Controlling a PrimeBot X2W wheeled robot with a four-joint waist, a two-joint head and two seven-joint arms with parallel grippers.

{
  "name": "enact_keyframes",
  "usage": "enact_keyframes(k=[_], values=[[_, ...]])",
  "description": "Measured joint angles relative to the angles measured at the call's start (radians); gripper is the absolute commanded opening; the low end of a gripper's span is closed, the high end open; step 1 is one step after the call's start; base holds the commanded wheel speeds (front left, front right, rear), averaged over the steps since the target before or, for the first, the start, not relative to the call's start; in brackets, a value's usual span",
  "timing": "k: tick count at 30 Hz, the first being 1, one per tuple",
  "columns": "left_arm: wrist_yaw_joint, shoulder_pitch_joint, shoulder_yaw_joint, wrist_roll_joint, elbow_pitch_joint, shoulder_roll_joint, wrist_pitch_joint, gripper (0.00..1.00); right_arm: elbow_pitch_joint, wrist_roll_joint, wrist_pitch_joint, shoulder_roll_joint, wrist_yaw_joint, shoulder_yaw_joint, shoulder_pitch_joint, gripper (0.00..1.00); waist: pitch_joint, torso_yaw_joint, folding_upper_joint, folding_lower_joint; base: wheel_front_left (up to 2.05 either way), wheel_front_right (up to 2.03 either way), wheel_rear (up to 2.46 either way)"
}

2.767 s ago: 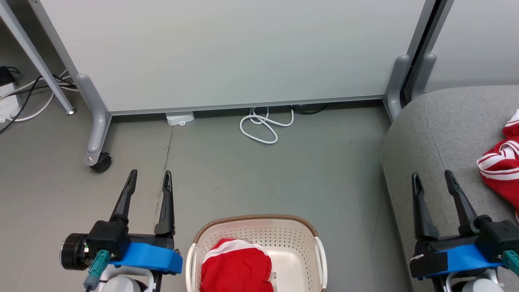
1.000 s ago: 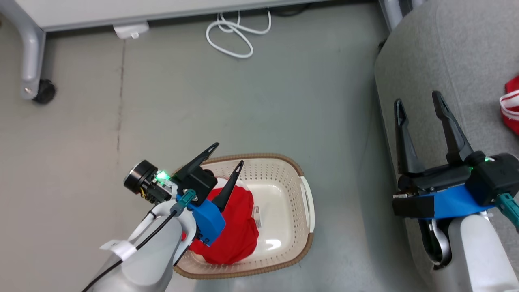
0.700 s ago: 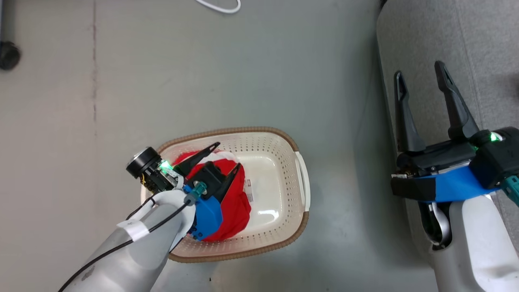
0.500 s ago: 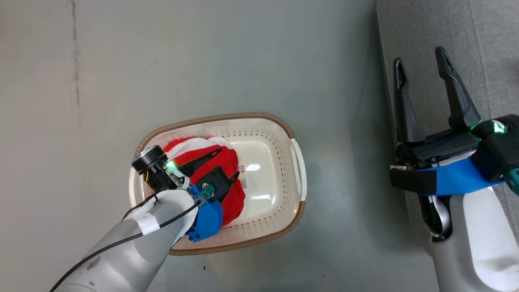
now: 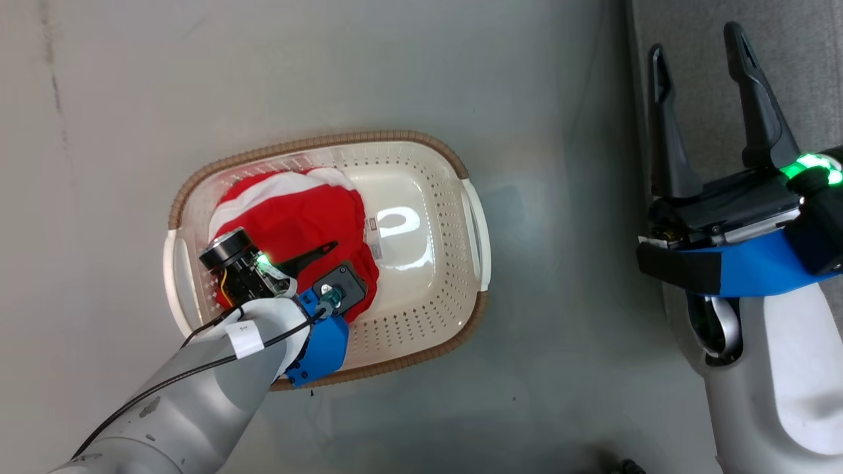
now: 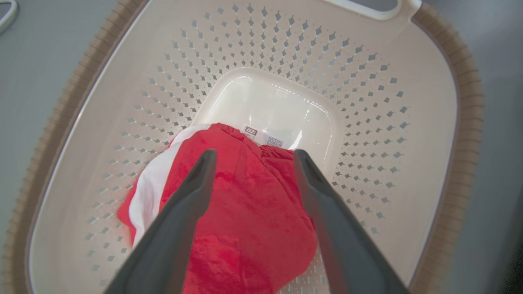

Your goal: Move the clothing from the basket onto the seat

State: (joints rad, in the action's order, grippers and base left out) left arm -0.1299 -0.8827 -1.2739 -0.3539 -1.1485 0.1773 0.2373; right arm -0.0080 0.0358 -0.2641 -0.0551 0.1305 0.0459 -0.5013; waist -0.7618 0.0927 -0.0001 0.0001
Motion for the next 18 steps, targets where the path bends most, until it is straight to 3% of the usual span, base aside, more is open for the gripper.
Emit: enact_keyframes(k=[18], values=[[0.0, -0.117, -0.006, 0.08, -0.036, 0.01, -0.156, 1.0, -0.076, -0.011, 0.0, 0.001, 0.0, -0.012, -0.094, 1.0, -0.234, 0.019, 0.0, 0.0, 0.0, 0.0, 0.0]])
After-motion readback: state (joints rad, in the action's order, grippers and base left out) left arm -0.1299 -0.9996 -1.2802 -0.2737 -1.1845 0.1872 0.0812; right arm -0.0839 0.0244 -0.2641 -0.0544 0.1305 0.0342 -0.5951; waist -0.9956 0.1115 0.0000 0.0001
